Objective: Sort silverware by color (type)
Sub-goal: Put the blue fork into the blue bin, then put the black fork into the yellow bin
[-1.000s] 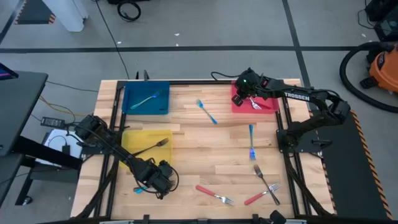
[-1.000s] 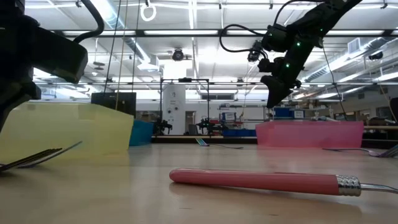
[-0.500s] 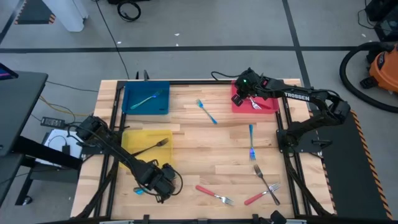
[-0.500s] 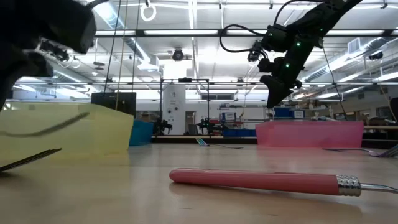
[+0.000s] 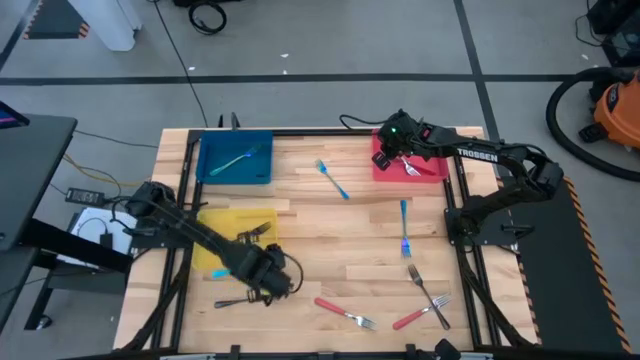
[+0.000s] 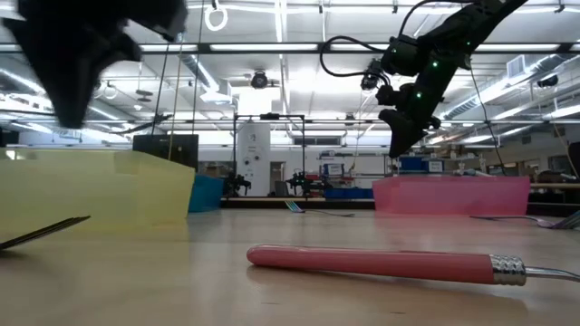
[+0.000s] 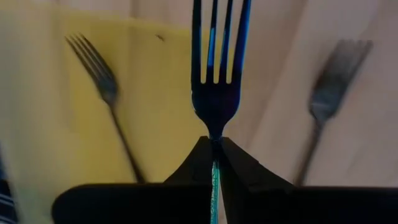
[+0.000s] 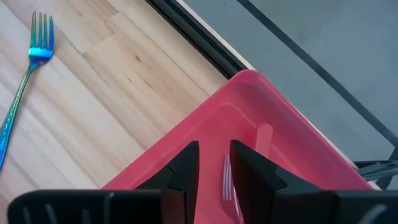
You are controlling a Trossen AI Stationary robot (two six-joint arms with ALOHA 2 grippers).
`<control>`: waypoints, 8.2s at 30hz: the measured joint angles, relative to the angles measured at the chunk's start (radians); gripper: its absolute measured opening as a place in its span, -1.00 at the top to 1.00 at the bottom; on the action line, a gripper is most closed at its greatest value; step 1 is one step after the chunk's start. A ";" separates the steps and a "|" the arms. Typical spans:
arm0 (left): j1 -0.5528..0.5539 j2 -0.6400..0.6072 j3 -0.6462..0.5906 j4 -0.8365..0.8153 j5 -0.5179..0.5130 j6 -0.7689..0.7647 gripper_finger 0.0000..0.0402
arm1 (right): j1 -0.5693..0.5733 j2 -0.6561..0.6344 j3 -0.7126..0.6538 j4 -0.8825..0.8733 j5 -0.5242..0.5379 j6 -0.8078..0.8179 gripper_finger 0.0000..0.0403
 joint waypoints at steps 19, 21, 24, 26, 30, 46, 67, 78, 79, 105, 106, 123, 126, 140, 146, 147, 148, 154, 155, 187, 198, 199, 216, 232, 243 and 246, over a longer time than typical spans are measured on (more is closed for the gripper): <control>0.543 -0.002 0.047 0.033 -0.094 0.672 0.94 | 0.058 0.000 0.000 -0.025 -0.001 -0.006 0.51; 0.606 -0.002 0.047 0.039 -0.096 0.725 0.94 | 0.064 0.000 0.000 -0.025 -0.001 -0.006 0.51; 0.706 -0.002 0.047 0.050 -0.097 0.798 0.94 | 0.072 0.000 0.000 -0.025 0.000 -0.005 0.51; 0.776 -0.002 0.047 0.051 -0.097 0.840 0.94 | 0.078 0.000 0.000 -0.025 0.000 -0.001 0.51; 0.919 -0.002 0.047 0.054 -0.097 0.908 0.94 | 0.086 0.000 0.000 -0.025 0.000 0.000 0.51; 1.358 -0.002 0.047 0.121 0.020 1.074 0.94 | 0.093 0.000 0.000 -0.026 0.000 0.000 0.51; 1.408 -0.002 0.046 0.179 0.192 1.154 0.93 | 0.093 0.000 0.000 -0.039 0.000 -0.008 0.51; 1.408 0.058 0.045 0.141 0.206 1.154 0.93 | 0.093 0.000 0.000 -0.038 0.000 -0.008 0.51; 1.408 0.065 0.045 0.142 0.206 1.154 0.93 | 0.093 0.000 0.000 -0.038 0.000 -0.009 0.51; 1.487 0.164 0.045 0.166 0.185 1.126 0.93 | 0.093 0.000 0.000 -0.038 0.000 -0.032 0.51; 1.496 0.164 0.045 0.169 0.185 1.123 0.93 | 0.093 0.000 0.000 -0.038 0.000 -0.033 0.51; 1.518 0.164 0.045 0.169 0.188 1.101 0.62 | 0.092 0.000 0.000 -0.037 0.000 -0.033 0.51; 1.518 0.164 0.045 0.170 0.188 1.101 0.57 | 0.093 0.000 0.000 -0.037 0.000 -0.033 0.51; 1.454 0.138 0.045 0.160 0.281 1.040 0.55 | 0.092 0.000 0.000 0.032 -0.068 -0.030 0.51; 1.349 0.059 0.045 0.142 0.287 1.037 0.55 | 0.095 0.000 0.000 -0.017 -0.198 0.039 0.51; 1.327 0.046 0.045 0.143 0.286 1.025 0.55 | 0.096 0.000 0.000 -0.030 -0.222 0.048 0.51; 1.305 0.032 0.045 0.141 0.287 1.017 0.55 | 0.097 -0.001 0.000 -0.044 -0.250 0.055 0.51; 1.160 -0.027 0.045 0.134 0.287 0.992 0.55 | 0.122 -0.023 0.000 -0.151 -0.377 0.136 0.52; 1.137 -0.031 0.045 0.134 0.287 0.992 0.55 | 0.131 -0.028 0.000 -0.177 -0.388 0.157 0.52; 0.692 -0.034 0.045 0.181 0.287 0.838 0.55 | 0.927 -0.054 0.000 -0.487 -0.394 0.907 0.52; 0.626 -0.034 0.045 0.226 0.286 0.838 0.55 | 1.085 -0.030 -0.001 -0.480 -0.390 1.173 0.45; 0.624 -0.034 0.045 0.228 0.286 0.838 0.55 | 1.108 -0.028 -0.002 -0.480 -0.375 1.206 0.44; 0.614 -0.034 0.045 0.255 0.286 0.800 0.55 | 1.484 0.107 -0.005 -0.474 -0.268 1.737 0.31; 0.615 -0.034 0.045 0.263 0.286 0.757 0.55 | 1.527 0.306 -0.005 -0.369 -0.281 1.715 0.31; 0.615 -0.034 0.045 0.268 0.286 0.752 0.55 | 1.529 0.349 -0.001 -0.361 -0.280 1.712 0.40; 0.615 -0.034 0.045 0.270 0.286 0.752 0.55 | 1.529 0.349 -0.001 -0.358 -0.275 1.712 0.55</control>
